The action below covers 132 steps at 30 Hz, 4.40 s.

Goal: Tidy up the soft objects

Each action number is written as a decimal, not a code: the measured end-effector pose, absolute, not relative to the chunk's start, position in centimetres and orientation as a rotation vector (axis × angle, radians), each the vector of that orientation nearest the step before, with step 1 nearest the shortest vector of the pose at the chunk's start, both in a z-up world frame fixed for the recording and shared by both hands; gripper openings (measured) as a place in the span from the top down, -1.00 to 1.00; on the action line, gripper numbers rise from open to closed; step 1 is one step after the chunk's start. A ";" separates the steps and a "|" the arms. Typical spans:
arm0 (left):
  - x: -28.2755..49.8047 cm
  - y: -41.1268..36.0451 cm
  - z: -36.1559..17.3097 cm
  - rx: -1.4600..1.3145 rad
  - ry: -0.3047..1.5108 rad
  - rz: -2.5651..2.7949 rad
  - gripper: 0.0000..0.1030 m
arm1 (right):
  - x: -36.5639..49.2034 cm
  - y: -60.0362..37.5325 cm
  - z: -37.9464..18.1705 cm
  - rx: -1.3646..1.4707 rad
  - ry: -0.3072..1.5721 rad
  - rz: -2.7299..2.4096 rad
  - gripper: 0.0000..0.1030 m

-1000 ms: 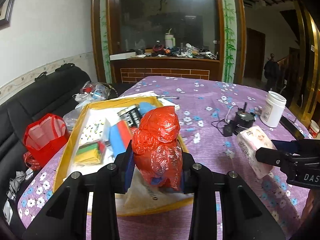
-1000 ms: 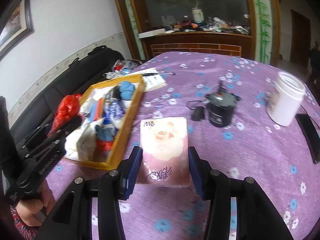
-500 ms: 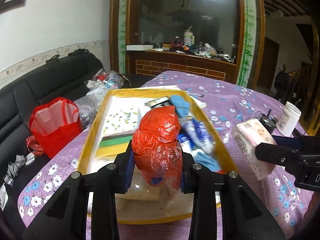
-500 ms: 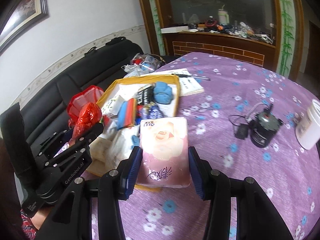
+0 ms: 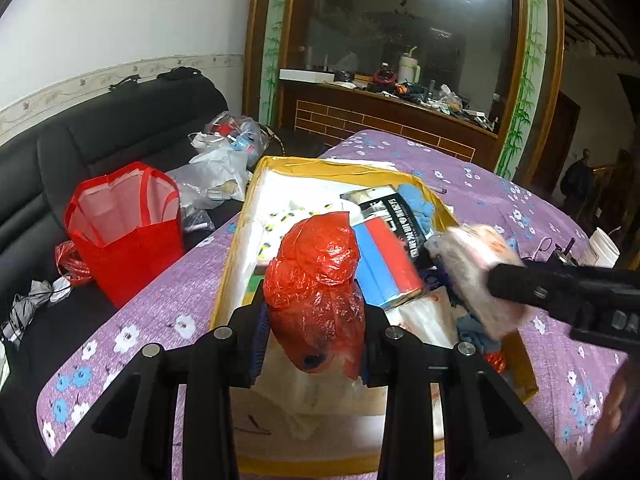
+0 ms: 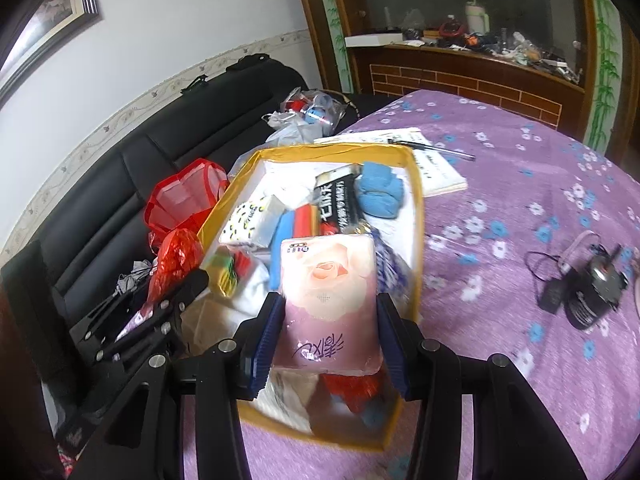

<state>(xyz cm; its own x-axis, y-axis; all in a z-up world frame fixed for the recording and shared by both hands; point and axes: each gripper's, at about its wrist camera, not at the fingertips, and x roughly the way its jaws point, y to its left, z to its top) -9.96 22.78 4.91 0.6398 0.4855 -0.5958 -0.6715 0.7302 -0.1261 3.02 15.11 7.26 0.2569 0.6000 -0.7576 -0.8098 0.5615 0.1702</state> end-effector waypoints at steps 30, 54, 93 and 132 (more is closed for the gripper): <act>-7.1 23.8 2.9 -0.398 0.636 0.556 0.36 | 7.8 22.9 4.7 -0.309 0.924 0.939 0.07; -7.4 21.8 3.5 -0.361 0.619 0.523 -0.13 | 7.3 20.8 6.2 -0.235 0.929 0.986 -0.16; -9.1 14.2 5.3 -0.165 0.513 0.758 -0.67 | 1.4 1.4 5.9 -0.203 0.751 0.857 -0.85; -9.0 14.0 4.8 -0.179 0.534 0.874 -0.72 | -0.5 2.2 4.0 -0.322 0.714 0.877 -0.93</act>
